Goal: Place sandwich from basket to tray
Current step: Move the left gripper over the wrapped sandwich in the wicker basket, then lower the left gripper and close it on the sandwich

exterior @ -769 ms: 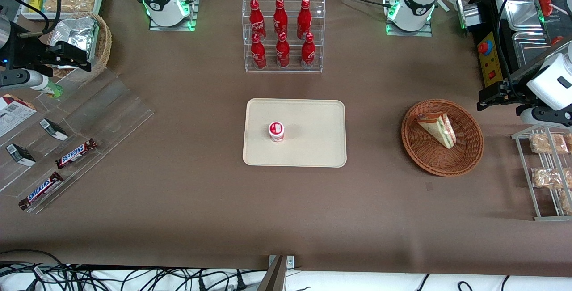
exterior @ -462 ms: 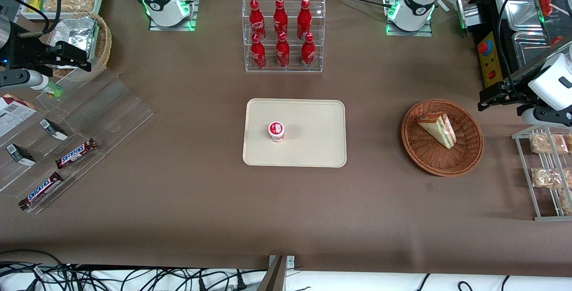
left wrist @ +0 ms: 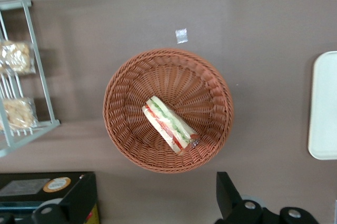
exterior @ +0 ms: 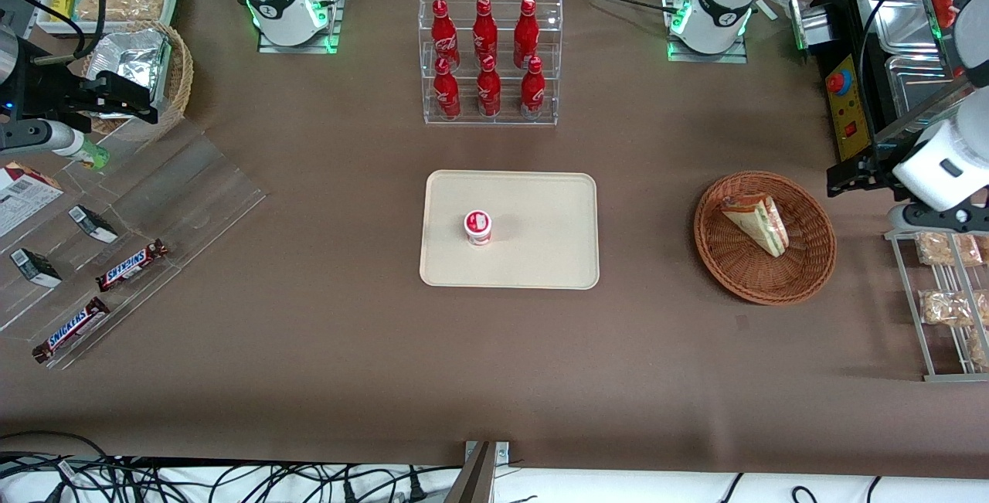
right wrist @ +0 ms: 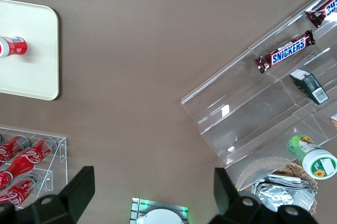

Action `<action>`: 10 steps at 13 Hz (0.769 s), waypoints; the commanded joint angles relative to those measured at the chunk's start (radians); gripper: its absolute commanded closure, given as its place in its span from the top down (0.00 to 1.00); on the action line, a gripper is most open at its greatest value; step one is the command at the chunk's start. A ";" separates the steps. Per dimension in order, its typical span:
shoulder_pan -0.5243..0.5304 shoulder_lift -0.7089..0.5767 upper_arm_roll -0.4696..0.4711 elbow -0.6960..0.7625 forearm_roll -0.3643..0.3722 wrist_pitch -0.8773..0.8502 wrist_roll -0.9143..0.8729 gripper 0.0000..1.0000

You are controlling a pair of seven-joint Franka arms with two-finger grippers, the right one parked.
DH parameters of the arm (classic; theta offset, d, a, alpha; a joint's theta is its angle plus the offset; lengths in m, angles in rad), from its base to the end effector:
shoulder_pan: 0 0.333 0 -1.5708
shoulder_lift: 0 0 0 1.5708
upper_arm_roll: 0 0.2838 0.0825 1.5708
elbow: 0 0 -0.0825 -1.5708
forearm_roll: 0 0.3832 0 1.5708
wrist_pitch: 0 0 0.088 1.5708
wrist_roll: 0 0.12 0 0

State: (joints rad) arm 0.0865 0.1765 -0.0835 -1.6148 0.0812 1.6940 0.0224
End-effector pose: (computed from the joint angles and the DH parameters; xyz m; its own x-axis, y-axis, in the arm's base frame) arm 0.5989 0.0133 0.4672 0.9947 -0.0295 -0.0982 -0.0357 -0.9974 -0.0624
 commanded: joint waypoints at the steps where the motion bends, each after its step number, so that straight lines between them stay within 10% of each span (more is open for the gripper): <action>1: 0.030 -0.043 -0.010 -0.170 0.025 0.129 -0.102 1.00; 10: 0.030 -0.057 -0.015 -0.526 0.038 0.508 -0.596 1.00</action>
State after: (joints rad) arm 0.1135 0.1554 -0.0928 -2.0559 0.0843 2.1266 -0.5050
